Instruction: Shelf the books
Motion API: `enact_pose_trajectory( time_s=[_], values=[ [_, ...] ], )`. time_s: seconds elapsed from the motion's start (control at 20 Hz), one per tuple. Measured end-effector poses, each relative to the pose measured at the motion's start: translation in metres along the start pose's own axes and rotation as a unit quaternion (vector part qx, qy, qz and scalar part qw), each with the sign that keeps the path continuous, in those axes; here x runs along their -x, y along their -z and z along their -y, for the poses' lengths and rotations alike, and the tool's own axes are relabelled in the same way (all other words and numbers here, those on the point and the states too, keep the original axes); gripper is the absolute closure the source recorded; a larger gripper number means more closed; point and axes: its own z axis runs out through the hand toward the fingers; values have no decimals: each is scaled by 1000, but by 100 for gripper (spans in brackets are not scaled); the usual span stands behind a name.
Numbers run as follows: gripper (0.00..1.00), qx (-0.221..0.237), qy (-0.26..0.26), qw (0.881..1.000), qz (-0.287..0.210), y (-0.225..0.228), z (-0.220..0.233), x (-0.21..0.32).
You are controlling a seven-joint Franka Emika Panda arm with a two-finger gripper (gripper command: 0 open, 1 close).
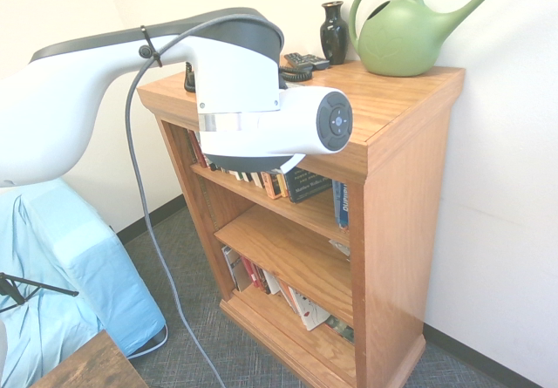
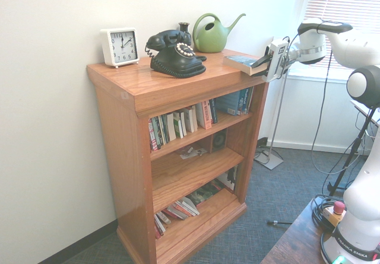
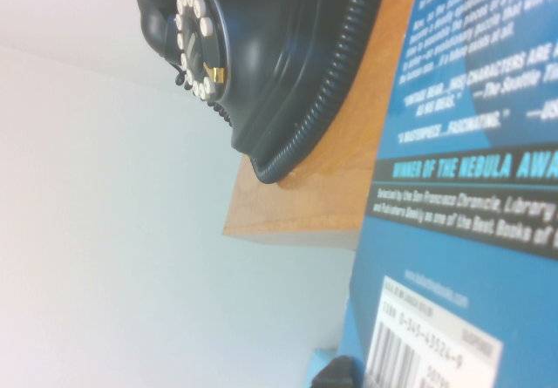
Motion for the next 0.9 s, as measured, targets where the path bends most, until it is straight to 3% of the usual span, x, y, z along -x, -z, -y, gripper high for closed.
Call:
enact_pose_trajectory(
  time_s=[0.6,0.9],
  values=[
    [100,17,0,1000,-4,-1,-12,24],
    [100,60,16,997,-48,-2,-20,59]
  ],
)
